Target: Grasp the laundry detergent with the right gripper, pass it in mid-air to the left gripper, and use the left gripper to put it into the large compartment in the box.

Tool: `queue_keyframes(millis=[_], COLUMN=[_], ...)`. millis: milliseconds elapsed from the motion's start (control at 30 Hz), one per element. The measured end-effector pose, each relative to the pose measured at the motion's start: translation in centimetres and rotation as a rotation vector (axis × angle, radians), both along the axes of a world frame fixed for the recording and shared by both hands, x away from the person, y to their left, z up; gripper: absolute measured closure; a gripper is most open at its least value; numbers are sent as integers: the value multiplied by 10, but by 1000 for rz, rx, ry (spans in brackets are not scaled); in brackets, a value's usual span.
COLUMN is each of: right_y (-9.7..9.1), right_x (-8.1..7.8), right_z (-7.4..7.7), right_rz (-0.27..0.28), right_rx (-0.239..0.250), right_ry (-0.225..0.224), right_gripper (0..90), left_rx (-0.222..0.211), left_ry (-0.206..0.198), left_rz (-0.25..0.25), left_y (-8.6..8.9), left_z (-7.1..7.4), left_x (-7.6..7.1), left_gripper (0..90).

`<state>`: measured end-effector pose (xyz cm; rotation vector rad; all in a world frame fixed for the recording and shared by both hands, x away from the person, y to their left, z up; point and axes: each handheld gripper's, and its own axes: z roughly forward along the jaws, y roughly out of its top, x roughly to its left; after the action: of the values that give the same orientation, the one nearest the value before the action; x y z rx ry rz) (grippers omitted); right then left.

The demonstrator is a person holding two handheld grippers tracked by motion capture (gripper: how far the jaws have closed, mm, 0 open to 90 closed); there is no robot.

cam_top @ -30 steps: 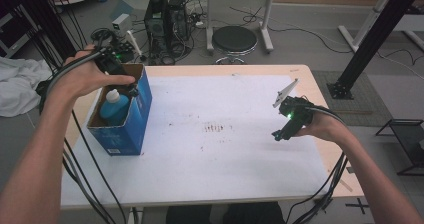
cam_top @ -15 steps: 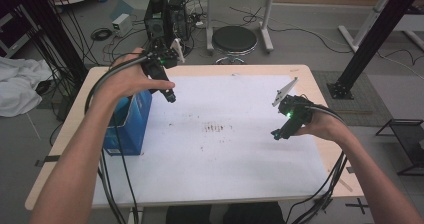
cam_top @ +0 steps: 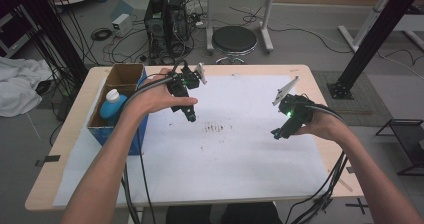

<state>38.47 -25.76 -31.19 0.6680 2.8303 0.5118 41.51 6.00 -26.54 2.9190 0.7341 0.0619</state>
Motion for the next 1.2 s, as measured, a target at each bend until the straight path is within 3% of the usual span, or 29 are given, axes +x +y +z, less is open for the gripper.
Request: queue_keyframes(millis=[33, 233, 433, 1200], right_y=[1, -2, -1, 2], right_x=[-2, 0, -1, -2], right_z=[1, 5, 5, 5], right_rz=[-28, -21, -17, -34], right_rx=[-2, 3, 5, -3], right_ry=[10, -3, -1, 1], right_gripper=[117, 117, 117, 117], left_rx=[-3, -5, 25, 28], left_ry=[-5, 1, 5, -1], left_rz=[-3, -6, -8, -10], left_y=[-1, -6, -7, -9], left_z=[-2, -12, -17, -18], left_x=[-1, -2, -4, -6], left_gripper=[193, 192, 193, 193])
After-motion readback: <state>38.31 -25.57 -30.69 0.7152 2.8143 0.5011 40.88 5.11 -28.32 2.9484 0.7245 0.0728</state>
